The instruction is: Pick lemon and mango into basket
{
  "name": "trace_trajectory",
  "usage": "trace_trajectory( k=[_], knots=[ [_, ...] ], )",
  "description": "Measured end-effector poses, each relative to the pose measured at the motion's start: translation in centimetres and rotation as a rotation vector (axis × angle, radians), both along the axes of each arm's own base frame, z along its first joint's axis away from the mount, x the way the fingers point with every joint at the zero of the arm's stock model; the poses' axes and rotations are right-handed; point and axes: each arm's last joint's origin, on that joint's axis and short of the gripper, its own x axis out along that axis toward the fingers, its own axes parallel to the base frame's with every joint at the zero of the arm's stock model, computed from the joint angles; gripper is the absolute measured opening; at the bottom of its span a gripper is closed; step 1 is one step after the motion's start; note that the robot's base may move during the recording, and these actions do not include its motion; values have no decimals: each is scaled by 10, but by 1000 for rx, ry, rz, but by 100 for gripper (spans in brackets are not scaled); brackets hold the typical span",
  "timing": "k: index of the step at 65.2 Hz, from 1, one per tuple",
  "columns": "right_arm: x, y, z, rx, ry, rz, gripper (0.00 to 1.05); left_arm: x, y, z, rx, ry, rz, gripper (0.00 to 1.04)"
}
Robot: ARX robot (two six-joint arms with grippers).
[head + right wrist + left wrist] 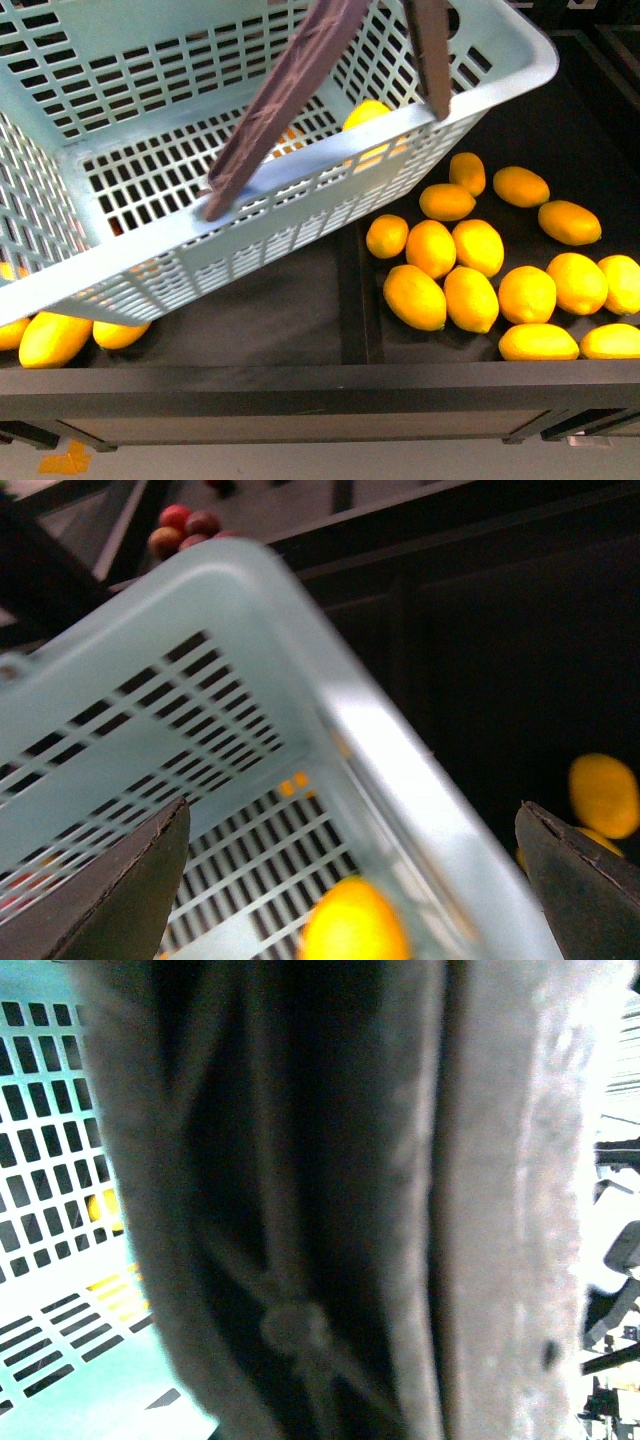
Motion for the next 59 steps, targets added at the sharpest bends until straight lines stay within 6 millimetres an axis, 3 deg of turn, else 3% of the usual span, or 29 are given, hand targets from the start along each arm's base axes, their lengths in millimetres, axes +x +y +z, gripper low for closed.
trace_trajectory(
  k=[6, 13, 21, 32, 39, 59],
  knots=[
    [-3, -18, 1, -15, -27, -103, 95, 0, 0, 0, -3, 2, -3, 14],
    [-17, -43, 1, -105, -255, -198, 80, 0, 1, 0, 2, -1, 6, 14],
    [-57, -75, -3, -221, -410, -197, 58, 0, 1, 0, 2, -1, 4, 14],
    [-110, -110, -30, -287, -392, -177, 19, 0, 0, 0, -3, 1, -4, 14],
    [-130, -120, -37, -296, -391, -176, 2, 0, 0, 0, 0, 0, -2, 14],
    [-173, -139, -50, -301, -392, -177, 2, 0, 0, 0, 0, 0, -1, 14]
  ],
)
